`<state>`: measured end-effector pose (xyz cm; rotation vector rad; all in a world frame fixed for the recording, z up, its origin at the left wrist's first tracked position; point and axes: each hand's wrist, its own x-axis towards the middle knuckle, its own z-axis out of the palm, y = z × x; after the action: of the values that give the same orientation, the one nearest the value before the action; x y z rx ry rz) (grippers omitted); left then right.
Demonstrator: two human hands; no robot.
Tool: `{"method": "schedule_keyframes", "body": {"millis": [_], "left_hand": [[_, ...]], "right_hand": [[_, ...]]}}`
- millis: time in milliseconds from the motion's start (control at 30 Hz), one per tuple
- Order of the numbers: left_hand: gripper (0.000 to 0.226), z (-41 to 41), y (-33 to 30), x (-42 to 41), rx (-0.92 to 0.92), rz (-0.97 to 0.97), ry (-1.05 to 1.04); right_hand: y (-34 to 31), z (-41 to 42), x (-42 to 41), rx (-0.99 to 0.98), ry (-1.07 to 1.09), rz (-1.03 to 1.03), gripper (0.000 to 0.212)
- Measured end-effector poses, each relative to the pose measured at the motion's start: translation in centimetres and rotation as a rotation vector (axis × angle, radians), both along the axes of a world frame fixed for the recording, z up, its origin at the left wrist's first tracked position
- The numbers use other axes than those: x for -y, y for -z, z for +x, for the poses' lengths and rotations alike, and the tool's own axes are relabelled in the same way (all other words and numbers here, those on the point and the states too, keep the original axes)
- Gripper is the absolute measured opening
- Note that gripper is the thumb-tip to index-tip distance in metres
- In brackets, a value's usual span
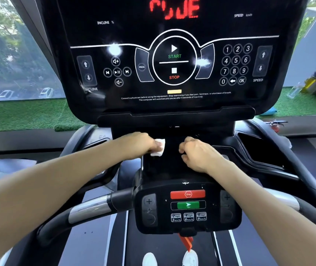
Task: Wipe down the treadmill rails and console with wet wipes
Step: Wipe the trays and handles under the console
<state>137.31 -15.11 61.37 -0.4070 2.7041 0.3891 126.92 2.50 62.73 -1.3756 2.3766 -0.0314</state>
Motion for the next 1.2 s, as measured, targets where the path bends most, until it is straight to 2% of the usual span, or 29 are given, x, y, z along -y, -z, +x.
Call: {"method": "schedule_keyframes", "body": {"millis": [67, 100, 200, 267, 333, 433, 500, 633, 833, 1000, 1200], "left_hand": [[0.037, 0.2, -0.3, -0.3, -0.059, -0.063, 0.093], [0.037, 0.7, -0.3, -0.5, -0.06, -0.036, 0.166], [0.032, 2.3, 0.1, -1.4, 0.04, 0.034, 0.314], [0.039, 1.8, 0.8, -1.0, 0.007, 0.018, 0.244], [0.052, 0.2, 0.9, -0.1, -0.092, -0.083, 0.151], [0.02, -1.0, 1.1, -0.2, -0.159, -0.204, 0.136], [0.018, -0.7, 0.9, -1.7, -0.198, -0.215, 0.2], [0.021, 0.4, 0.4, -3.4, -0.146, -0.132, 0.352], [0.027, 1.7, -0.7, -2.3, -0.048, -0.05, 0.442], [0.017, 1.6, -2.0, -2.1, 0.031, 0.107, 0.399], [0.015, 0.6, -0.9, -3.7, -0.055, -0.09, 0.399]], "right_hand": [[0.0, 0.0, 0.0, -0.001, -0.006, -0.004, 0.024], [0.1, 0.0, 0.1, -0.003, -0.011, -0.004, 0.025], [0.1, 0.0, 0.3, -0.011, -0.032, 0.003, 0.025], [0.1, 0.1, 0.5, -0.014, -0.045, 0.002, 0.024], [0.0, 0.1, 0.6, -0.013, -0.048, 0.0, 0.023], [0.1, 0.1, 0.5, 0.002, -0.036, -0.004, 0.024], [0.0, 0.1, 0.5, -0.004, -0.035, -0.006, 0.025], [-0.1, 0.3, 0.7, -0.045, -0.053, 0.005, 0.025], [0.1, 0.2, 0.5, -0.008, -0.035, -0.008, 0.024], [0.3, 0.2, 0.6, 0.014, -0.032, -0.029, 0.024], [0.4, -0.1, 0.7, 0.008, -0.033, -0.037, 0.023]]}}
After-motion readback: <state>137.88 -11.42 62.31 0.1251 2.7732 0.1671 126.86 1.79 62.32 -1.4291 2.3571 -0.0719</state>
